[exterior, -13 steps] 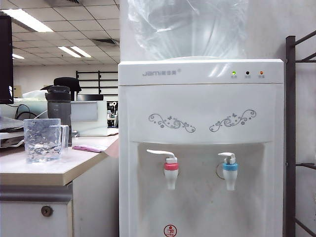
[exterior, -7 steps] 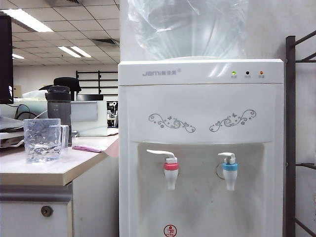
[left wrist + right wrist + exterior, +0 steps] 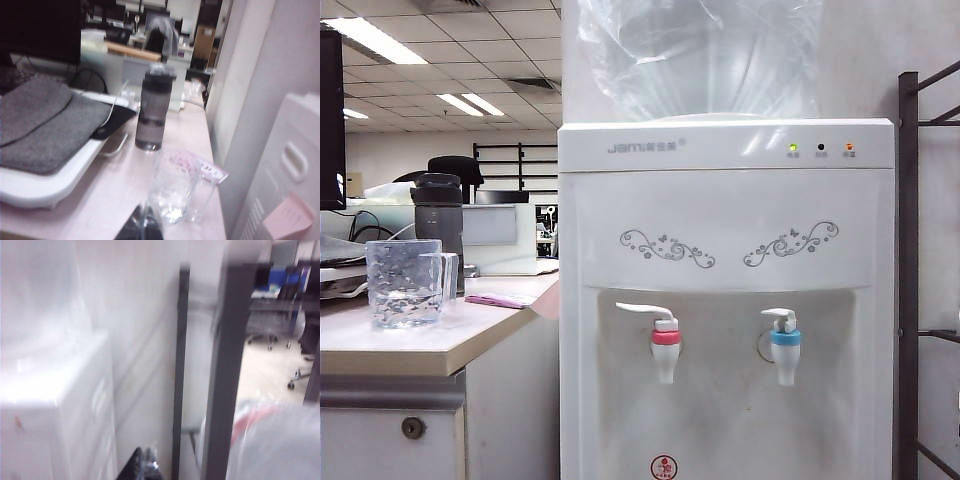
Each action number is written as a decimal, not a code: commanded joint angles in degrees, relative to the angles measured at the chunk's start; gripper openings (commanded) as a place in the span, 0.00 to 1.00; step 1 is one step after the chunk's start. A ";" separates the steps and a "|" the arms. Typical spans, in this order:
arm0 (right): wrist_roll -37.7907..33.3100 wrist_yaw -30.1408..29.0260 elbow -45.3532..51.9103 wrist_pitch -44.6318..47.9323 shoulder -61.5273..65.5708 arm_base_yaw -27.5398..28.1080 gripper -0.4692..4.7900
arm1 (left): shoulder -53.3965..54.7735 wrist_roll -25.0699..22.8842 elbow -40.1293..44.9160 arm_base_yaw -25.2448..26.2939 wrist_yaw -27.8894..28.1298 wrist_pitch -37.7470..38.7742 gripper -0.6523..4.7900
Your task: Pick up the plastic mug from the left desk, go to the cold water outlet of the water dispenser, press the vertical switch to get some water, then put the mug back on the desk.
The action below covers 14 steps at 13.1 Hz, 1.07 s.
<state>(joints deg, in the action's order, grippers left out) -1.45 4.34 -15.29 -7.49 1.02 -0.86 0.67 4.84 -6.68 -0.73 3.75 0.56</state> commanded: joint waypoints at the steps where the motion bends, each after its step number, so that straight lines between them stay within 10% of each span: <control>1: -0.04 -3.80 -6.23 -3.06 6.47 0.02 0.09 | 6.01 2.80 -3.39 -0.07 -3.17 -1.01 0.11; 9: -0.04 -13.97 -22.77 2.73 27.63 -0.35 0.09 | 41.20 3.10 -8.55 -16.13 4.15 -26.51 0.11; 14: 0.00 -16.48 -23.58 3.04 29.11 -4.31 0.09 | 56.98 4.02 -8.61 -17.20 2.78 -41.24 0.13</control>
<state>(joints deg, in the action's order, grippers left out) -1.45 -11.81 -38.39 -5.06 30.00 -4.32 55.51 8.49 -15.05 -17.87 6.85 -36.45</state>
